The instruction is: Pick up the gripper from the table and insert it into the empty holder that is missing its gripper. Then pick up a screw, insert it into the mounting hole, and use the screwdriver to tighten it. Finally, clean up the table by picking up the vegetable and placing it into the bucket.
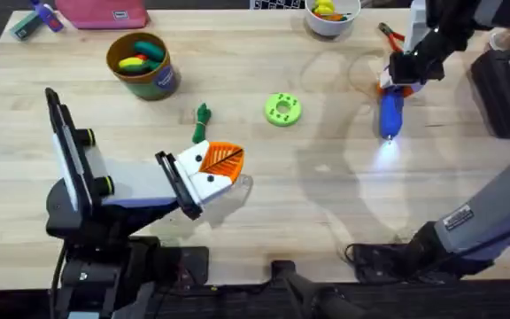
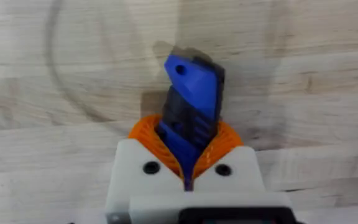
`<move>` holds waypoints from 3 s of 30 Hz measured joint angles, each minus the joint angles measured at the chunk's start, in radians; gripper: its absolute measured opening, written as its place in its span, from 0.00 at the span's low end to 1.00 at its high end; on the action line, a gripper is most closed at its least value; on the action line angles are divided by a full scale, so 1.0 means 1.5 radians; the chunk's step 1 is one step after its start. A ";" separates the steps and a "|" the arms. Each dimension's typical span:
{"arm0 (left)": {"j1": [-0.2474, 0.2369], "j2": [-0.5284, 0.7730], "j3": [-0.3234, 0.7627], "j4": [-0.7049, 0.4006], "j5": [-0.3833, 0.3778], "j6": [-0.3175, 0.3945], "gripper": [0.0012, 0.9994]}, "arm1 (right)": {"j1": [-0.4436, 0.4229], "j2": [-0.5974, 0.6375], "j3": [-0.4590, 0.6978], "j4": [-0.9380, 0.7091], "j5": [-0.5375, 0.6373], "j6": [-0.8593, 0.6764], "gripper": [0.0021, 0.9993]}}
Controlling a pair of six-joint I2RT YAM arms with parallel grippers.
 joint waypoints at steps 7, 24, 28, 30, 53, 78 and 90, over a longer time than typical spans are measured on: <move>0.000 0.000 0.000 0.000 0.000 0.000 0.01 | 0.019 0.004 0.035 -0.059 -0.001 0.002 0.02; 0.000 0.000 0.000 0.000 0.000 0.000 0.01 | 0.084 -0.294 0.162 -0.029 -0.115 0.033 0.02; 0.000 0.000 0.000 0.000 0.000 0.000 0.01 | 0.104 -0.355 0.162 0.013 -0.170 0.038 0.02; 0.000 0.000 0.000 0.000 0.000 0.000 0.01 | 0.119 -0.381 0.162 0.037 -0.205 0.040 0.02; 0.000 0.000 0.000 0.000 0.000 0.000 0.01 | 0.360 -0.635 -0.175 0.570 -0.443 0.192 0.02; 0.000 0.000 0.000 0.000 0.000 0.000 0.01 | 0.589 -0.464 -0.329 1.116 -0.714 0.332 0.02; 0.000 0.000 0.000 0.000 0.000 0.000 0.01 | 0.594 -0.419 -0.330 1.118 -0.752 0.193 0.02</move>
